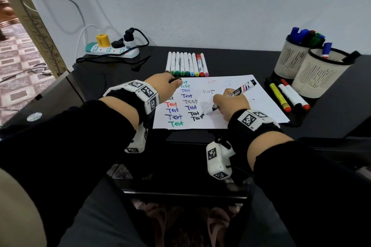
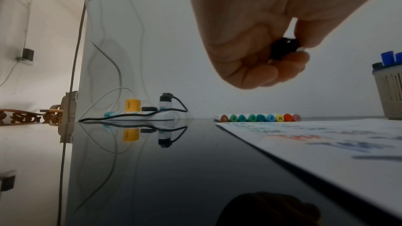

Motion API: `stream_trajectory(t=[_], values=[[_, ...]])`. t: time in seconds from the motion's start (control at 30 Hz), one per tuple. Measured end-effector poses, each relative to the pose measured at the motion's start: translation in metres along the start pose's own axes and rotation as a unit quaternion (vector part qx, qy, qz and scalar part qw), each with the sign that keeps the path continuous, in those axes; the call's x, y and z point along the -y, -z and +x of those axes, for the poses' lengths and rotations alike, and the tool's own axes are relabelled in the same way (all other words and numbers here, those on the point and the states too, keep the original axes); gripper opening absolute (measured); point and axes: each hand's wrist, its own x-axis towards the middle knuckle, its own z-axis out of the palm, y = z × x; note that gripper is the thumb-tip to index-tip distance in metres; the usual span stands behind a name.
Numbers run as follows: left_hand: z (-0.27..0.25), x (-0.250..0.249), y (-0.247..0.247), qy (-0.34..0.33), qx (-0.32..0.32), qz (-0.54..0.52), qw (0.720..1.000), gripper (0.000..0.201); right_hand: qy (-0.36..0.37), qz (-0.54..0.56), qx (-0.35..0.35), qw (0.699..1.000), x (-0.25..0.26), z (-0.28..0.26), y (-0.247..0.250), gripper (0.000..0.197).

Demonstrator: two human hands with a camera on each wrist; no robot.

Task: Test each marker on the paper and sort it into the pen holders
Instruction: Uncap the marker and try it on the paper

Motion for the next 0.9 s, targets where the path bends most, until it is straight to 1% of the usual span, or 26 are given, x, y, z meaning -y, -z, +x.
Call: stream_trajectory(t=[0.17, 0.3, 0.43, 0.57, 0.73, 0.9], values=[[-0.007, -0.003, 0.002, -0.009, 0.011, -0.010, 1.000, 0.041, -0.047, 0.066, 0.006, 0.997, 0.004, 0.001, 0.004, 0.031], [-0.013, -0.007, 0.005, -0.026, 0.019, -0.028, 0.999, 0.040, -0.056, 0.107, 0.034, 0.992, 0.012, 0.000, 0.012, 0.028], [-0.021, -0.010, 0.002, -0.046, 0.048, -0.039, 0.997, 0.036, -0.024, 0.131, 0.036, 0.990, 0.028, -0.002, 0.022, 0.027], [-0.027, -0.015, 0.001, -0.053, 0.068, -0.074, 0.994, 0.034, 0.030, 0.179, 0.040, 0.983, 0.043, -0.005, 0.030, 0.030], [-0.033, -0.023, 0.009, -0.077, 0.059, -0.153, 0.983, 0.025, 0.073, 0.198, 0.038, 0.977, 0.054, -0.013, 0.031, 0.041], [-0.040, -0.032, 0.016, -0.106, 0.047, -0.181, 0.977, 0.021, 0.104, 0.193, 0.029, 0.975, 0.066, -0.020, 0.032, 0.044]])
